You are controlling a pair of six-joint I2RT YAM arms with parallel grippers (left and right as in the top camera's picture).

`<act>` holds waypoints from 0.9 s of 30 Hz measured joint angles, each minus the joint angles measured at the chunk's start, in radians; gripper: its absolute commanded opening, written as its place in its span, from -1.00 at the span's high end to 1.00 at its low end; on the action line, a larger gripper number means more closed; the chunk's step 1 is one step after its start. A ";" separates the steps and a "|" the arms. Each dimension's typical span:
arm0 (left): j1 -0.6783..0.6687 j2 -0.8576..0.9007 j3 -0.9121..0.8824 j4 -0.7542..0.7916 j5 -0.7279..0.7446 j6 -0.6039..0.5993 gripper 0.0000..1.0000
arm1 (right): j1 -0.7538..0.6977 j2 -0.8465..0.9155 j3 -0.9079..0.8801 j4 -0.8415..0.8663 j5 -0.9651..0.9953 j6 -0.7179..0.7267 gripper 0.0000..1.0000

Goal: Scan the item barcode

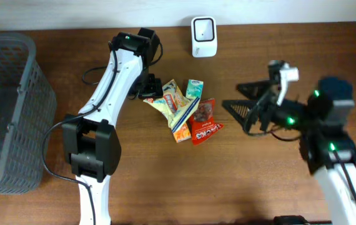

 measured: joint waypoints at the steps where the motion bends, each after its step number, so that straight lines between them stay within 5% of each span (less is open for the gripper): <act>1: 0.000 0.000 0.000 0.002 0.000 0.000 -0.99 | 0.001 0.071 0.000 0.008 -0.088 0.035 -0.97; 4: 0.000 0.000 0.000 0.003 0.000 0.000 -0.99 | 0.034 0.158 0.005 -0.012 -0.093 0.059 -0.97; 7: 0.000 0.000 0.000 0.008 0.000 0.000 -0.98 | 0.154 0.200 0.063 -0.447 0.482 0.105 -0.97; 9: -0.002 0.000 0.000 0.014 0.000 0.000 -0.98 | 0.158 0.354 0.250 -0.634 0.612 0.116 -0.97; 16: -0.004 0.000 0.000 0.015 0.000 0.000 -0.98 | 0.163 0.751 0.295 -0.556 0.584 0.076 -0.96; 21: -0.004 0.000 0.000 0.018 0.000 0.000 -0.98 | 0.230 0.825 0.295 -0.525 0.549 0.055 -0.38; 26: -0.005 0.000 0.000 0.004 0.000 0.000 -0.98 | 0.238 0.825 0.292 -0.515 0.578 0.061 0.83; 27: -0.007 0.000 0.000 0.002 0.000 0.000 -0.98 | 0.238 0.825 0.292 -0.517 0.581 0.053 0.92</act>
